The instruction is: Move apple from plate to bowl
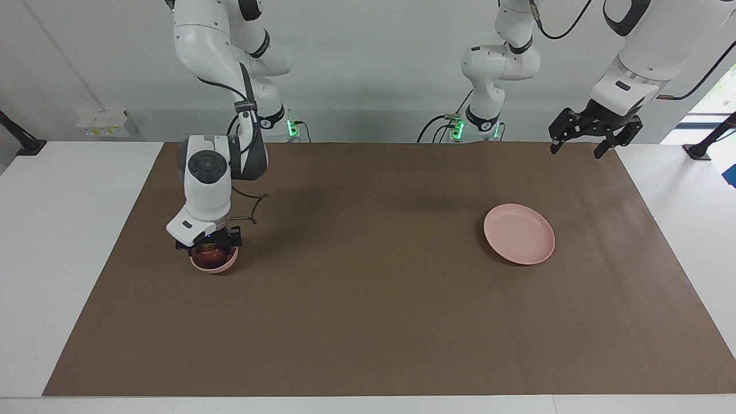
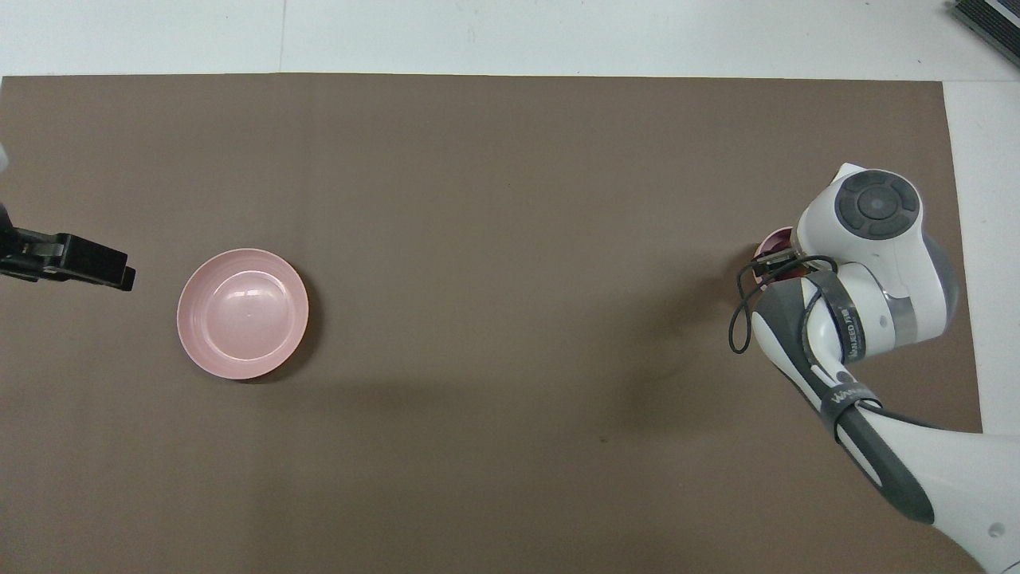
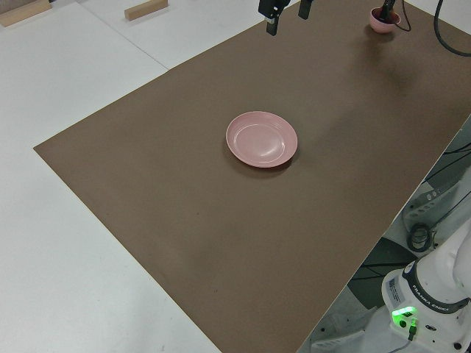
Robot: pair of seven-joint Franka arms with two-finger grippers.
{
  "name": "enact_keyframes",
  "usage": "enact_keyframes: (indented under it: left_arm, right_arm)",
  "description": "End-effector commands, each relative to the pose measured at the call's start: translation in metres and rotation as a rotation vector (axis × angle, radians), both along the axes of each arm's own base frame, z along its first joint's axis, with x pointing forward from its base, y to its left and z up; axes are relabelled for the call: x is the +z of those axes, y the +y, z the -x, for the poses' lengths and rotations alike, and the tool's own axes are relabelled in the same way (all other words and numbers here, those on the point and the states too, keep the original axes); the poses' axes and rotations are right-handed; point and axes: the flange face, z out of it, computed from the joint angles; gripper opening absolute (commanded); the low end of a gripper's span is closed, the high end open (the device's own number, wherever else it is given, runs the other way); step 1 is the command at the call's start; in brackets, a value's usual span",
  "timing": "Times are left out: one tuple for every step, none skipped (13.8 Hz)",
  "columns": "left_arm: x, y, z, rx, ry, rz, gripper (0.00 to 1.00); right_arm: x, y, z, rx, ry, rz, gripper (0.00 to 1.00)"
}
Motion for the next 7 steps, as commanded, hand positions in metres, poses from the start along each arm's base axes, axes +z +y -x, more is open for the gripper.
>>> enact_keyframes:
  left_arm:
    - [0.000, 0.004, 0.014, -0.009, 0.063, -0.013, 1.00]
    - [0.001, 0.003, 0.014, -0.010, 0.062, -0.013, 1.00]
    - [0.001, 0.004, 0.014, -0.008, 0.059, -0.012, 1.00]
    - [0.001, 0.004, 0.014, -0.010, 0.060, -0.012, 1.00]
    - [0.001, 0.006, 0.014, -0.007, 0.059, -0.012, 1.00]
    - [0.001, 0.004, 0.014, -0.010, 0.059, -0.012, 1.00]
    - [0.001, 0.004, 0.014, -0.010, 0.059, -0.012, 1.00]
  right_arm:
    - [0.031, 0.001, 0.003, -0.050, -0.029, -0.029, 1.00]
    - [0.050, 0.004, 0.005, -0.082, -0.042, -0.073, 1.00]
    - [0.070, 0.006, 0.007, -0.108, -0.046, -0.105, 1.00]
    - [0.091, 0.008, 0.008, -0.131, -0.048, -0.136, 1.00]
    - [0.110, 0.009, 0.010, -0.157, -0.038, -0.169, 1.00]
    - [0.133, 0.012, 0.013, -0.177, -0.025, -0.209, 1.00]
    - [0.155, 0.014, 0.018, -0.187, -0.011, -0.247, 1.00]
